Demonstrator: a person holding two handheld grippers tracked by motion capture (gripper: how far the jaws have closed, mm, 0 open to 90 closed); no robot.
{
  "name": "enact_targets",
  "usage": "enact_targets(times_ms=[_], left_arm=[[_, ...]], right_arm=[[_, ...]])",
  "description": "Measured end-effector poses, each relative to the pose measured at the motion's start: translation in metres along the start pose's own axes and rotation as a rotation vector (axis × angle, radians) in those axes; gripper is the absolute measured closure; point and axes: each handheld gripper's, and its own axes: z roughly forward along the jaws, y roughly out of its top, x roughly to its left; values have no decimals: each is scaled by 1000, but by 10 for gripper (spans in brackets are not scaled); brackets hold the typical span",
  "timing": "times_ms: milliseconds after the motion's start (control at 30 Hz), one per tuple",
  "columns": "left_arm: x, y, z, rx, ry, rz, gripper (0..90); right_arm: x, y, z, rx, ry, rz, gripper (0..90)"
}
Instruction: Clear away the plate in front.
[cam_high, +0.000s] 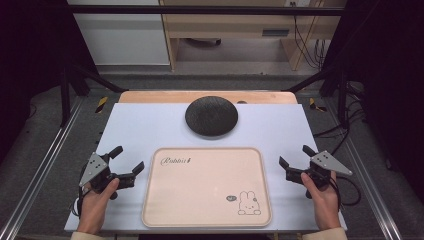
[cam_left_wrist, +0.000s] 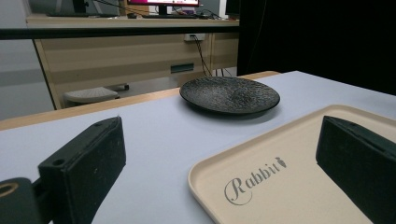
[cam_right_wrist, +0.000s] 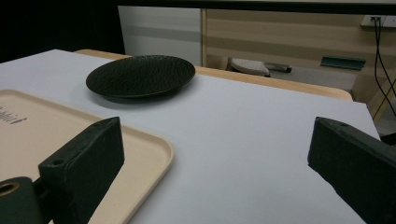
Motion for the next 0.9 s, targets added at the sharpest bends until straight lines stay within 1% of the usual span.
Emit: enact_targets(times_ms=[100, 133, 167, 200, 233, 267, 300, 367, 433, 467, 500, 533, 567, 600, 700, 800, 833, 867, 900], left_arm=[[1, -1, 0, 5, 5, 5, 10], [0, -1, 0, 3, 18, 16, 15], [0, -1, 0, 3, 18, 16, 22], [0, -1, 0, 11, 27, 27, 22], [0, -3, 1, 36, 63, 61, 29], [0, -3, 1, 36, 63, 61, 33], [0, -4, 1, 48, 66, 68, 32], [0, -4, 1, 48, 68, 67, 31], [-2, -3, 1, 48, 70, 79, 31], [-3, -2, 1, 44, 68, 84, 31], [-7, 1, 1, 44, 52, 91, 31], [-7, 1, 1, 44, 52, 91, 31], [-13, 3, 1, 58, 32, 114, 31], [-13, 3, 1, 58, 32, 114, 31], [-22, 7, 2, 83, 4, 182, 32], [-28, 11, 8, 106, -2, 255, 33], [-29, 13, 11, 107, -4, 262, 33], [-29, 20, 18, 114, -18, 285, 33], [-29, 25, 22, 109, -27, 286, 34]], right_arm=[[0, -1, -1, 7, -4, -4, 33], [0, -1, -1, 9, -5, -7, 34], [1, -1, -1, 12, -5, -5, 36], [1, -1, -1, 12, -5, -5, 36], [2, -2, -1, 10, -4, -1, 37], [2, -3, -1, 12, 1, -1, 39], [3, -3, -1, 14, 3, -3, 40], [6, -3, 0, 8, 6, -2, 40], [7, -3, 1, 6, 11, -10, 40], [8, -3, 1, 6, 11, -14, 41], [9, -3, 1, 8, 13, -18, 41], [10, -3, 1, 9, 14, -20, 42], [10, -3, 1, 7, 15, -25, 43], [11, -3, 0, 8, 14, -27, 44], [13, -3, 0, 11, 7, -35, 44], [13, -3, -1, 7, 7, -29, 44], [13, -2, -1, 4, 6, -30, 44], [13, -2, -2, 3, 4, -26, 43], [13, -1, -2, 2, 3, -17, 42]])
